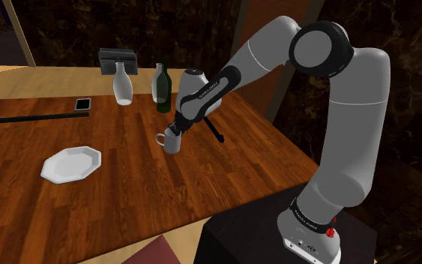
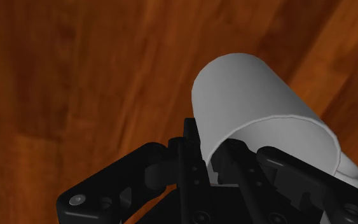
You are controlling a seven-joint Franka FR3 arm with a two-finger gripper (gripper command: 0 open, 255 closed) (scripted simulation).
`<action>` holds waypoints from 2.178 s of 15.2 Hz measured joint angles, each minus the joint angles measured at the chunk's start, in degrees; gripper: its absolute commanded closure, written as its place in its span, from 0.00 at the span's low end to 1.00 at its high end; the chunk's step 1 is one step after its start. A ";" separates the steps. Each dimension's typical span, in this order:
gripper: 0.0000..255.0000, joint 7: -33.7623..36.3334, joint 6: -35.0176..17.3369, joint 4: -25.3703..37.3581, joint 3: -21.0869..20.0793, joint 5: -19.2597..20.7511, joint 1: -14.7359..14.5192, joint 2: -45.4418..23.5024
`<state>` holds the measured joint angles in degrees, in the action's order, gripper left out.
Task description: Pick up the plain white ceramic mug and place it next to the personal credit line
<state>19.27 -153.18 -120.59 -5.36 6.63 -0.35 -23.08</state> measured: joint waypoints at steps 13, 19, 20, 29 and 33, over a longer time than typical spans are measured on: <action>1.00 -0.73 3.52 -0.04 -0.57 -0.88 0.44 3.60; 1.00 -1.32 7.44 0.86 -1.01 -1.70 0.69 6.65; 1.00 -1.45 8.21 1.26 -1.06 -1.84 0.74 7.02; 1.00 -2.32 14.14 2.88 -1.48 -2.96 1.03 11.36; 1.00 -2.57 16.97 4.08 -1.60 -3.36 1.07 13.02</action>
<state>16.70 -136.21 -116.51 -6.96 3.27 0.72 -10.06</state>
